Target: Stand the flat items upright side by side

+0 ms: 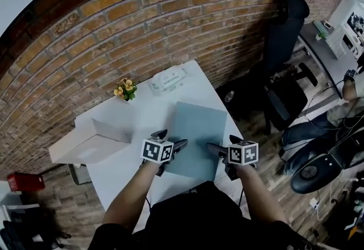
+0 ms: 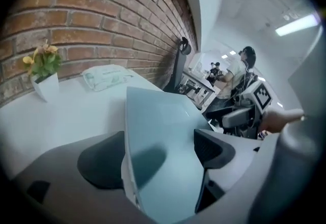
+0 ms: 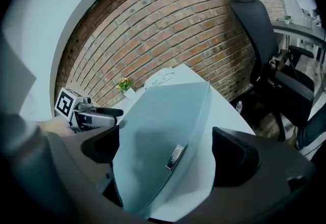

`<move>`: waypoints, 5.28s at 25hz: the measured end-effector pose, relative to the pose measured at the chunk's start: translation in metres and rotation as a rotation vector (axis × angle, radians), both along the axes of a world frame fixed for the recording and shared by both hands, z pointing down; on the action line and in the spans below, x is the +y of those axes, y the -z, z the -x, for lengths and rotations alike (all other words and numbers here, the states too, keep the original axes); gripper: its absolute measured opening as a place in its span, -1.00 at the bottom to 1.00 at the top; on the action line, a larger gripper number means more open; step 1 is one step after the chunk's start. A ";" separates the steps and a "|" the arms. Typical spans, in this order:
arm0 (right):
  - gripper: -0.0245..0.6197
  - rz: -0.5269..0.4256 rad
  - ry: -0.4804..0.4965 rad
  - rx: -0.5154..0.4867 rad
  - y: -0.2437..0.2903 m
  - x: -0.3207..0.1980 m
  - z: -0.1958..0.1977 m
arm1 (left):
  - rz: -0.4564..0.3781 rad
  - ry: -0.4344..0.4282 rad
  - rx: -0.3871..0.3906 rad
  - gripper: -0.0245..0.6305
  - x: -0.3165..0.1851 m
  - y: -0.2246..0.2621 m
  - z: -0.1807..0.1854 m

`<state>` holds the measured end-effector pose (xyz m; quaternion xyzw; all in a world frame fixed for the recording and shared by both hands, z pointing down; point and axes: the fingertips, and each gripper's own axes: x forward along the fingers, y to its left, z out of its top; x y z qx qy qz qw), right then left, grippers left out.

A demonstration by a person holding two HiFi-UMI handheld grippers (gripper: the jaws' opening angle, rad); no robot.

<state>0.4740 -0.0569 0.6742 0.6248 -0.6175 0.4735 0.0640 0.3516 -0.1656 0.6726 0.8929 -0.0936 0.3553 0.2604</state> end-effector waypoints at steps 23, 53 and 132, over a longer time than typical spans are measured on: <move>0.79 0.171 0.059 -0.035 -0.057 -0.023 0.001 | 0.184 -0.189 -0.121 0.47 -0.006 -0.053 -0.026; 0.73 0.055 0.102 0.168 -0.008 -0.029 -0.007 | 0.018 -0.140 -0.008 0.54 -0.008 -0.002 -0.029; 0.55 -0.517 0.684 0.232 0.159 -0.171 0.370 | -0.396 0.635 0.125 0.33 -0.062 0.143 0.397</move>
